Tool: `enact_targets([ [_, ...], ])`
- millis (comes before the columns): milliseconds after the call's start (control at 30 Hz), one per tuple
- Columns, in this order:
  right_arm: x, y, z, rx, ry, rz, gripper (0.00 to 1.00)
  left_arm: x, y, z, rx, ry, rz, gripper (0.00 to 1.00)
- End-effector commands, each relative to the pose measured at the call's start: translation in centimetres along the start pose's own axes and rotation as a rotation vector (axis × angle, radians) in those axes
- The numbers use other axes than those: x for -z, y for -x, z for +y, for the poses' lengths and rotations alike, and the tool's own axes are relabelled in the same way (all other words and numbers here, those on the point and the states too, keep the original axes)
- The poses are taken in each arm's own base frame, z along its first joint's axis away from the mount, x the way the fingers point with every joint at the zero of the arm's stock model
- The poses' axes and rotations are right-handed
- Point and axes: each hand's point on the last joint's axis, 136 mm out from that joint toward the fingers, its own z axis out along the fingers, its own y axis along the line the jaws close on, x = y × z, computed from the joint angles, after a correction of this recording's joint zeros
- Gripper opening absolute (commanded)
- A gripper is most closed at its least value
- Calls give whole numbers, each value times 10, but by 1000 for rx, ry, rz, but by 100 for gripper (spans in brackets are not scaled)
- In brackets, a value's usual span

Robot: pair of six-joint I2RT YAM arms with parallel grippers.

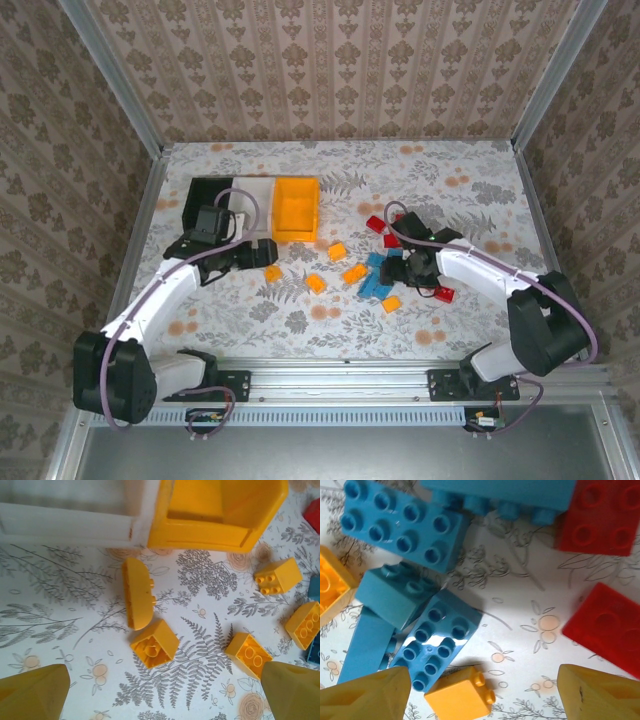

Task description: Sort the legos into containers by color

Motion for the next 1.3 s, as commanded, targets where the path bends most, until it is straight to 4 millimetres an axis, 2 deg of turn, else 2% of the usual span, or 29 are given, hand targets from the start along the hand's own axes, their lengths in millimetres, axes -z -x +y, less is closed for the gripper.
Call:
enact_targets([
  [0,5,-3,4,31,-33,5,78,-3,1,-15,-26,-45,-4,100],
  [200,-2,-24,10,115,-32,58,75,-2,-6,-16,-33,-46,5,100],
  [500,-18,-38,19,243,-69,113,73,3,-7,-17,-37,-49,1,100],
  [867,-33,-49,13,299,-132,160,71,3,-11,-12,-18,-41,11,100],
  [1033,-39,-50,8,299,-156,166,65,3,-11,-11,-10,-39,10,100],
  [1267,-37,-50,5,296,-170,162,50,3,-14,-9,-3,-34,11,100],
])
